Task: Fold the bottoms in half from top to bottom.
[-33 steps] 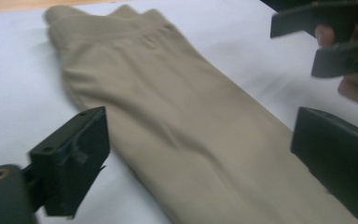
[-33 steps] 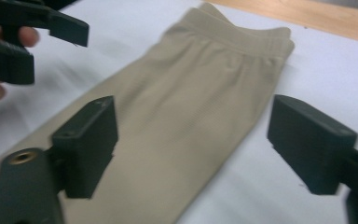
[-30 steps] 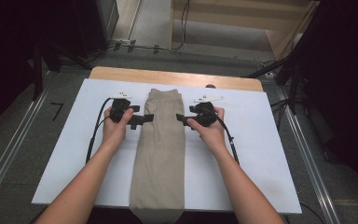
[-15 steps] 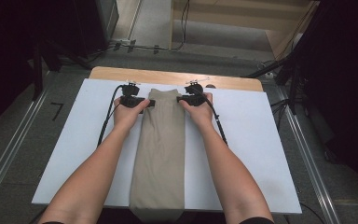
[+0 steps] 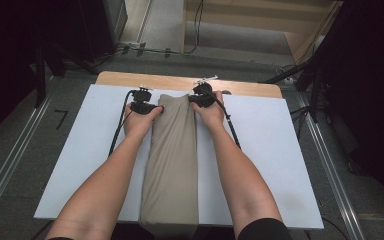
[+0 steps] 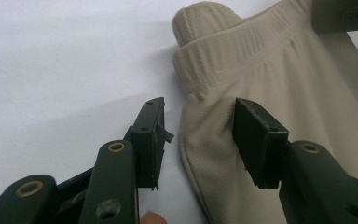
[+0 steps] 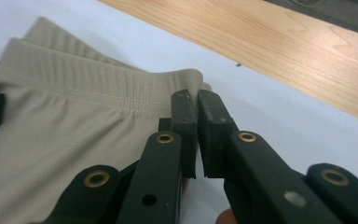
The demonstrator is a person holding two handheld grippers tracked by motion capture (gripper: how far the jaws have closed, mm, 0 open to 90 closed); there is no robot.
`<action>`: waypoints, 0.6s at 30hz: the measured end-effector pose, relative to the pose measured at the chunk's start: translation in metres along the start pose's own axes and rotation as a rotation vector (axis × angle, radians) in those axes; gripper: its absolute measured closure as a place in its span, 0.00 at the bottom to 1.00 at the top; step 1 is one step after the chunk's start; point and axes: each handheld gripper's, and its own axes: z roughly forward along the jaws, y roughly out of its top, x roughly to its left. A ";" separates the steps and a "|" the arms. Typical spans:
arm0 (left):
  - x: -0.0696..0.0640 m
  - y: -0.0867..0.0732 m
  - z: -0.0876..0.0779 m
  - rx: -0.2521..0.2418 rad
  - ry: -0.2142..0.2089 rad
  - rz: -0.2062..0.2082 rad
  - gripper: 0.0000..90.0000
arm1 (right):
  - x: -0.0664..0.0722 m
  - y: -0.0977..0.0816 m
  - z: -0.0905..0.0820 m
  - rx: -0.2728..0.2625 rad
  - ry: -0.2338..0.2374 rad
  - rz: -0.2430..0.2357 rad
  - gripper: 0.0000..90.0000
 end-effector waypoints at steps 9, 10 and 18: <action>0.005 0.005 0.007 -0.019 -0.020 0.038 0.64 | -0.009 -0.005 0.009 0.020 0.041 0.054 0.61; 0.007 0.006 0.007 -0.021 -0.029 0.016 0.66 | -0.010 -0.005 0.010 0.017 0.078 0.072 0.65; 0.019 0.009 0.008 -0.010 -0.122 -0.030 0.94 | -0.009 -0.006 0.009 0.035 0.171 0.106 0.91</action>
